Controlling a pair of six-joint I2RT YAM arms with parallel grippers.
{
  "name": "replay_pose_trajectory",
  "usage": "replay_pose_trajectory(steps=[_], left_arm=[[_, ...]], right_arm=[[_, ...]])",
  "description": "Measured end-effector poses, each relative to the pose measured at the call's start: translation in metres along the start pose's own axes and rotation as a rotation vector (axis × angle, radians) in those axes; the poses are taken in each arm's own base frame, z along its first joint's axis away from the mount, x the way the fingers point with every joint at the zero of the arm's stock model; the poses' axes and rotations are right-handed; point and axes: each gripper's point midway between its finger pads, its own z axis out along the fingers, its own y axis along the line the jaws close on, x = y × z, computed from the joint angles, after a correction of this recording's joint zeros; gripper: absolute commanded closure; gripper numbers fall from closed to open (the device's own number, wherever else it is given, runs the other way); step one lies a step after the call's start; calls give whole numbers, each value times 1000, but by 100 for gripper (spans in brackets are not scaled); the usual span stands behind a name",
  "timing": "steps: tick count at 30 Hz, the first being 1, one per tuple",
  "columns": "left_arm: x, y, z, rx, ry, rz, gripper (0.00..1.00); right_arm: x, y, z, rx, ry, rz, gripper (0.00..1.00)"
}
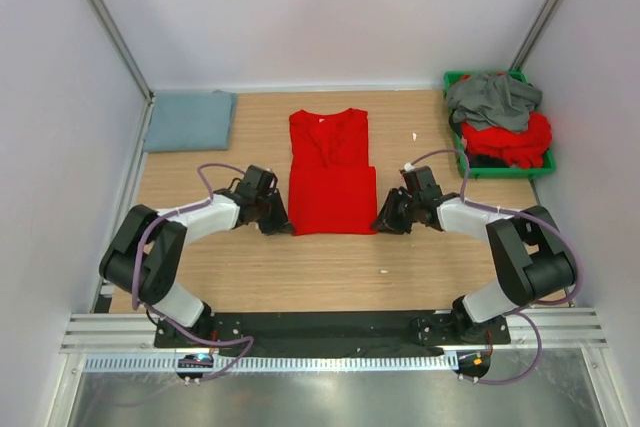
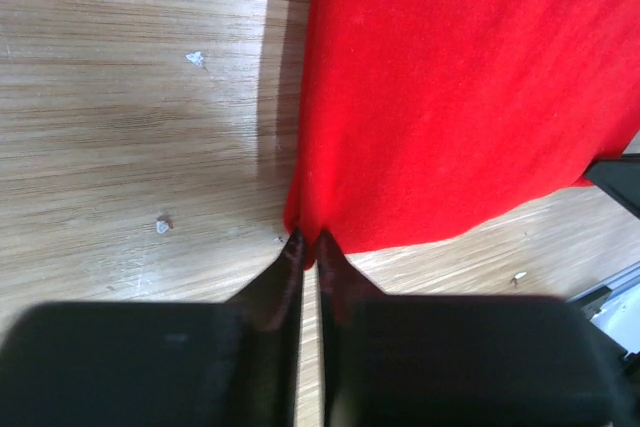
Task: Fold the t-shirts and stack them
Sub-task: Fold the tshirt
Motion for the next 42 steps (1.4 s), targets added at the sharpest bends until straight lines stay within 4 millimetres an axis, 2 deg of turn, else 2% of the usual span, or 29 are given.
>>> replay_pose_trajectory(steps=[5,8,11,16,21,25,28,31,33,36,37,42], left_arm=[[1,-2,1,1,-2,8,100],[6,-5,2,-1,3,26,100],[20,-11,-1,-1,8,62,100],[58,-28,-21,16,12,140,100],[98,-41,-57,62,10,192,100],[107,-44,-91,98,-32,190,100],[101,-40,-112,85,-77,178,100],[87,-48,-131,64,-122,183,100],[76,-56,-141,51,-154,195,100],[55,-65,-149,12,-190,210,100],[46,-65,-149,-10,-197,210,100],[2,-59,-139,-92,-206,187,100]], right_arm=[[3,-1,2,-11,0,8,96],[5,-2,1,-12,-1,13,99],[10,-6,-6,4,-3,16,99],[31,-2,-41,-4,-36,-19,99],[52,5,-81,-44,-87,-47,99],[64,6,-108,-76,-120,-36,99],[71,5,-120,-74,-116,-15,98],[69,10,-127,-44,-93,-5,98],[59,20,-132,-24,-94,-10,99],[32,40,-138,-6,-124,-36,99],[18,48,-139,7,-142,-49,99],[-13,67,-128,33,-156,-84,99]])
